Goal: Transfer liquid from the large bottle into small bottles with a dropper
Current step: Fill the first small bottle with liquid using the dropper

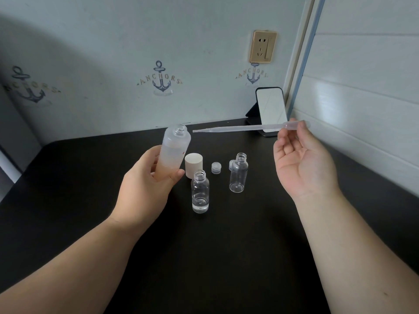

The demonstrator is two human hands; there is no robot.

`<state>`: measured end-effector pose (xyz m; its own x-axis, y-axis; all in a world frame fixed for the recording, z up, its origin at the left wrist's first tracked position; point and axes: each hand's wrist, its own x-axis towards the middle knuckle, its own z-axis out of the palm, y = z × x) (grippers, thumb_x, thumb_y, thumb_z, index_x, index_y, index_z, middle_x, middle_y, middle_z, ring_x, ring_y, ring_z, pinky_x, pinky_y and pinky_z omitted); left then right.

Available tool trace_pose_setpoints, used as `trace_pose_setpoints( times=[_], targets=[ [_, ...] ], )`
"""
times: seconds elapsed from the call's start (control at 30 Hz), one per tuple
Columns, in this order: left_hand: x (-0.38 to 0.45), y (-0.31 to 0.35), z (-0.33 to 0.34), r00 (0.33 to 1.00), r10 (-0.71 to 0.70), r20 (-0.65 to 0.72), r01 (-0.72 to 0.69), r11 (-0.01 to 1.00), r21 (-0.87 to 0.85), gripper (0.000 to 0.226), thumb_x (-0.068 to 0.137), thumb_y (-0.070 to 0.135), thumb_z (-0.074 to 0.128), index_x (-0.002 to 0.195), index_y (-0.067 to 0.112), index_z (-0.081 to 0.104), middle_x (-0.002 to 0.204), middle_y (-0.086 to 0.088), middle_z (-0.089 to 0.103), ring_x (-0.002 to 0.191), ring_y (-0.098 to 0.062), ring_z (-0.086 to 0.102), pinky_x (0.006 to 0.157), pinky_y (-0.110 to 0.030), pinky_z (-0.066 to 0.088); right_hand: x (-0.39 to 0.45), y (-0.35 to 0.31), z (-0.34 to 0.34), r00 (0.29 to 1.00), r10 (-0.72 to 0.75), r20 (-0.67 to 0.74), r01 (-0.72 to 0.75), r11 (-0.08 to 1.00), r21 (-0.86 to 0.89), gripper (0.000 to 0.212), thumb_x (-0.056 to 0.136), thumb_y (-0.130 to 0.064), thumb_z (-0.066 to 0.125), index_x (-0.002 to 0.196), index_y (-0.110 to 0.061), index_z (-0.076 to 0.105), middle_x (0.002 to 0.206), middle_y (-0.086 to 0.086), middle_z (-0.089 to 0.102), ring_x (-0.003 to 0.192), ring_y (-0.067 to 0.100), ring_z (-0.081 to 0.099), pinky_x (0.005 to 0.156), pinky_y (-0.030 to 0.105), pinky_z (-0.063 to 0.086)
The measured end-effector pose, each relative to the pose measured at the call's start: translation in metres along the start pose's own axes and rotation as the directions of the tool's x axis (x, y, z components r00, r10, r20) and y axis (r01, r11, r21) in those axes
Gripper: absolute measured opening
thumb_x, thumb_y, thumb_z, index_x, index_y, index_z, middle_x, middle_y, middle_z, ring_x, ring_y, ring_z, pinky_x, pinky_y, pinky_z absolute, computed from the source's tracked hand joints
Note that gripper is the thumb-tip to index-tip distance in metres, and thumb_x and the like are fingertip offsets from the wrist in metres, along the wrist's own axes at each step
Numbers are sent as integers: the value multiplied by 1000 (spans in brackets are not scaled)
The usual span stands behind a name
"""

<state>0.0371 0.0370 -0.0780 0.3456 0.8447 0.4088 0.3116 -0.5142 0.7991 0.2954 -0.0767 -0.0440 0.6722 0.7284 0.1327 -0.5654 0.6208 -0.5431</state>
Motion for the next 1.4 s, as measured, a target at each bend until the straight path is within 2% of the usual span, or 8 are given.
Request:
trace_pose_setpoints(
  times=[0.07, 0.17, 0.4, 0.63, 0.8, 0.9, 1.17, 1.4],
  targets=[
    [-1, 0, 0, 1000, 1, 10, -1, 1000, 1, 45, 88, 39, 73, 103, 73, 46, 108, 40, 58, 97, 14, 56, 80, -33, 55, 1, 0, 0, 1000, -7, 8, 7, 1000, -1, 15, 90, -15, 71, 100, -4, 68, 88, 3, 75, 78, 14, 71, 71, 22, 55],
    [-1, 1, 0, 1000, 21, 18, -21, 1000, 15, 47, 88, 35, 74, 104, 71, 48, 109, 37, 59, 94, 6, 59, 81, -38, 57, 1, 1, -1, 1000, -10, 13, 10, 1000, -9, 15, 92, -15, 70, 101, -4, 67, 89, 3, 75, 79, 15, 72, 72, 23, 55],
    [0, 3, 0, 996, 86, 18, -87, 992, 95, 54, 88, 31, 74, 102, 74, 46, 107, 48, 52, 104, 16, 51, 80, -21, 43, 2, -1, -3, 998, -51, 45, 55, 993, -101, 16, 90, -17, 71, 100, -5, 67, 89, 2, 74, 80, 15, 71, 74, 23, 55],
    [3, -9, 0, 992, 122, -44, -109, 968, 225, 48, 87, 24, 74, 128, 44, 57, 105, 24, 57, 95, 6, 46, 80, -10, 34, 2, -1, -2, 996, -80, 38, 85, 986, -147, 10, 91, -15, 69, 98, -9, 71, 84, 2, 73, 73, 13, 67, 70, 23, 53],
    [2, -7, 3, 986, 157, -48, -140, 957, 254, 54, 86, 22, 77, 136, 32, 59, 115, 15, 55, 109, -12, 52, 91, -26, 39, -2, 2, 2, 994, -81, 70, 96, 967, -235, 14, 87, -10, 69, 80, -16, 80, 80, 2, 74, 67, 12, 66, 65, 22, 52],
    [2, -9, 4, 987, 157, -43, -140, 953, 267, 57, 86, 21, 78, 138, 31, 59, 119, 13, 56, 113, -16, 53, 94, -27, 38, -4, 5, 3, 994, -66, 89, 89, 956, -280, 22, 90, -7, 65, 77, -16, 80, 79, 2, 74, 66, 11, 66, 63, 20, 52],
    [3, -9, 8, 982, 181, -49, -159, 940, 301, 58, 85, 22, 80, 138, 31, 60, 118, 9, 59, 112, -21, 53, 95, -32, 42, -11, 16, 7, 980, -35, 197, 111, 914, -390, 12, 93, -7, 66, 91, -11, 78, 88, 7, 76, 75, 14, 70, 67, 21, 53],
    [3, -9, 9, 982, 186, -44, -165, 940, 298, 59, 85, 24, 80, 139, 30, 59, 120, 6, 61, 112, -23, 55, 99, -42, 47, -18, 26, 13, 947, 6, 322, 155, 867, -473, 9, 86, -14, 73, 90, -17, 81, 90, 7, 78, 81, 19, 74, 72, 23, 55]
  ],
)
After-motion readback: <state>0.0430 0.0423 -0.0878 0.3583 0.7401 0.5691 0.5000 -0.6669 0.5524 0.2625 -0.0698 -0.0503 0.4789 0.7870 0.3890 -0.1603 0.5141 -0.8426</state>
